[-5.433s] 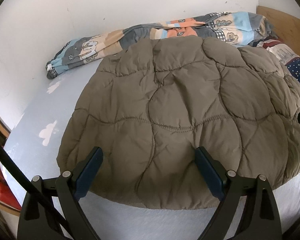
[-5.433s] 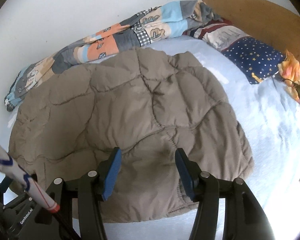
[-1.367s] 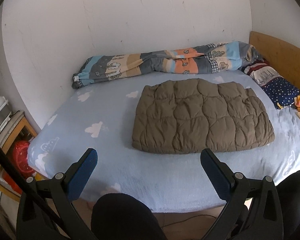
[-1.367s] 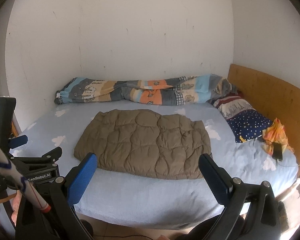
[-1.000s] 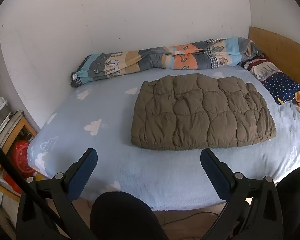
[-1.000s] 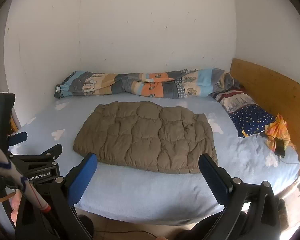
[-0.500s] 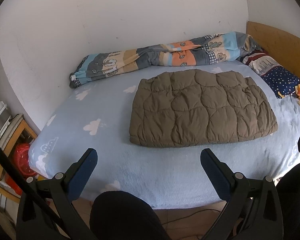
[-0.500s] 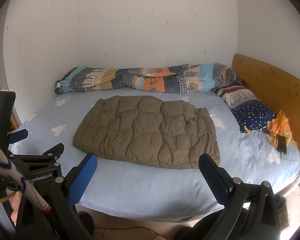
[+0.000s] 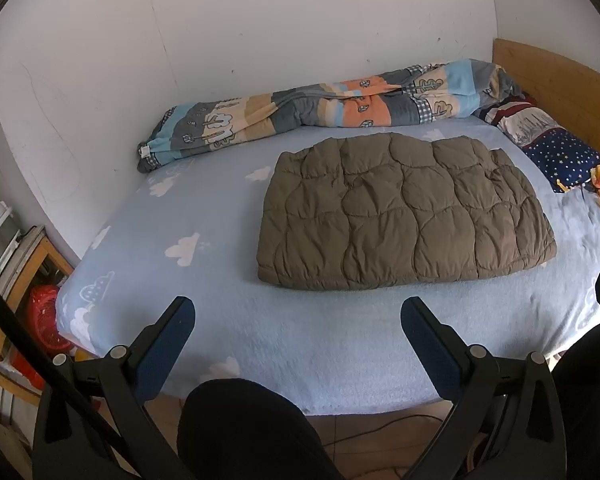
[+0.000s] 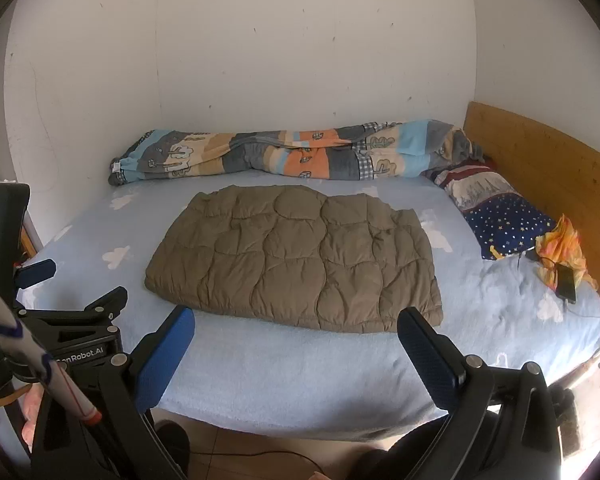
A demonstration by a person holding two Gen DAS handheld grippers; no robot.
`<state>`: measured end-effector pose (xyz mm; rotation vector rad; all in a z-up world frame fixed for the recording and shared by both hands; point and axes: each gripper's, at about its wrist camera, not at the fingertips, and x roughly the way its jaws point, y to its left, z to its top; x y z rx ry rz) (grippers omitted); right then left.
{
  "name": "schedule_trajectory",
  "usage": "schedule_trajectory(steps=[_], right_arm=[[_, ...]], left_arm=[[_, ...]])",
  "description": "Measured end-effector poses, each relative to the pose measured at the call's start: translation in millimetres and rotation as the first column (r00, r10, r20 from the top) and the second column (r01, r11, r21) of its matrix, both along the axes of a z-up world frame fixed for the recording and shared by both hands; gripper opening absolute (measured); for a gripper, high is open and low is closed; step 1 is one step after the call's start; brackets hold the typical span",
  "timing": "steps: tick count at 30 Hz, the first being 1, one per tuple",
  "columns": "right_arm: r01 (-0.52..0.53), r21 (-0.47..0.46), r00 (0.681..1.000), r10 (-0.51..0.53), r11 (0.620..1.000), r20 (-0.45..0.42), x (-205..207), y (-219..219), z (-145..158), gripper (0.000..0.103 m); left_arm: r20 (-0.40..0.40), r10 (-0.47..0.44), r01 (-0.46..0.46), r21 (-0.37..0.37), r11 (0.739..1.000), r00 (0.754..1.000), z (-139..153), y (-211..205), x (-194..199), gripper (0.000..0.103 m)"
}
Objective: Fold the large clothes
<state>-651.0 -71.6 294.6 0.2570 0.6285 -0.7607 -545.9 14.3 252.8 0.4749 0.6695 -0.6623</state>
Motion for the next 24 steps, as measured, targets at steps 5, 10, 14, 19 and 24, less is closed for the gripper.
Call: schedule_trajectory(steps=[5, 10, 14, 19, 24], right_arm=[[0.002, 0.004, 1.000, -0.002, 1.000, -0.002, -0.1, 0.2, -2.0, 0.103], [0.003, 0.007, 1.000, -0.003, 1.000, -0.004, 0.2, 0.8, -4.0, 0.103], [0.004, 0.006, 1.000, -0.004, 1.000, -0.004, 0.2, 0.3, -3.4, 0.103], [0.003, 0.006, 1.000, -0.003, 1.000, -0.003, -0.8, -0.5, -3.3, 0.103], [0.001, 0.007, 1.000, -0.001, 1.000, -0.003, -1.5, -1.1, -3.2, 0.103]], left_arm=[[-0.001, 0.000, 0.000, 0.002, 1.000, 1.000, -0.5, 0.0, 0.0, 0.102], [0.002, 0.001, -0.001, 0.002, 1.000, 1.000, -1.2, -0.1, -0.4, 0.102], [0.000, 0.001, -0.001, 0.002, 1.000, 1.000, -1.2, 0.5, 0.2, 0.102], [-0.001, 0.000, 0.000, 0.002, 1.000, 1.000, -4.5, 2.2, 0.4, 0.102], [0.001, 0.003, -0.003, 0.003, 1.000, 1.000, -3.5, 1.0, 0.1, 0.102]])
